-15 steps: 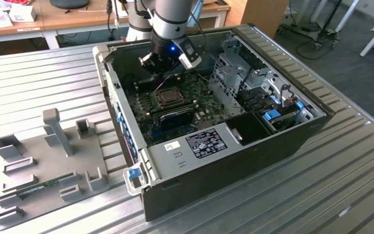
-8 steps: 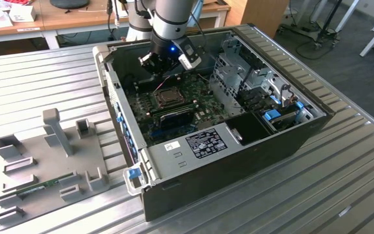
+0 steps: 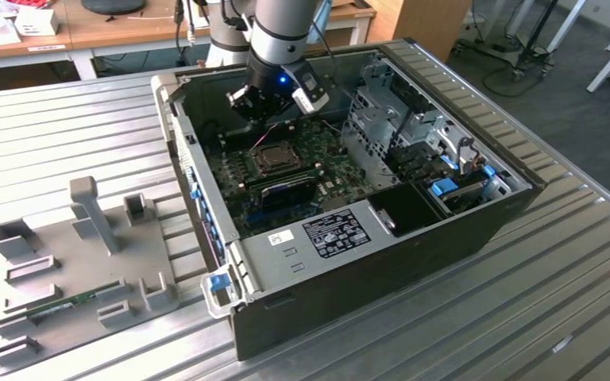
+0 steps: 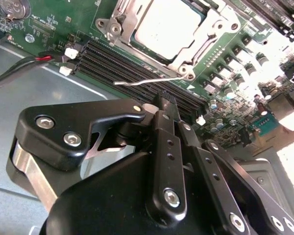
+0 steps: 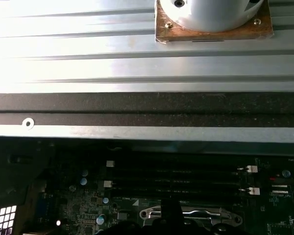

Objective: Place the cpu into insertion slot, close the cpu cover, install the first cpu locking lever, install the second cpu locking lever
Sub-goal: 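Install the first cpu locking lever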

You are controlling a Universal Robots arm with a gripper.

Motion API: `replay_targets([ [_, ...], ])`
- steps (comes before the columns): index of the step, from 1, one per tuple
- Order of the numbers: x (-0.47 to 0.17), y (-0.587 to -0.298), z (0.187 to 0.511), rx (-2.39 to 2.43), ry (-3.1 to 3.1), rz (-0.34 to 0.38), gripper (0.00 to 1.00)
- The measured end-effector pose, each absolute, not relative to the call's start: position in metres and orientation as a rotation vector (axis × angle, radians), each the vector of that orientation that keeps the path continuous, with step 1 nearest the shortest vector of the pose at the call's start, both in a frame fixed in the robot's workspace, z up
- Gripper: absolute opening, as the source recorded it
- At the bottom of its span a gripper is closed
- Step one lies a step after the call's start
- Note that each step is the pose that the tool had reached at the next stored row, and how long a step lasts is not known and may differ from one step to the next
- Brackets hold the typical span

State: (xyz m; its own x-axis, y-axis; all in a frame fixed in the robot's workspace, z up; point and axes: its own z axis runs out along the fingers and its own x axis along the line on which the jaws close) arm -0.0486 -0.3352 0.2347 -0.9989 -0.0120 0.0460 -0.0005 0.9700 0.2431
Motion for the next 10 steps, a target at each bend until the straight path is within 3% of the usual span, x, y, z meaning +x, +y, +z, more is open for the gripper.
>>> replay_targets([
  [10, -0.0420, -0.3352, 0.2311, 0.008, -3.064, -0.379, 0.11],
])
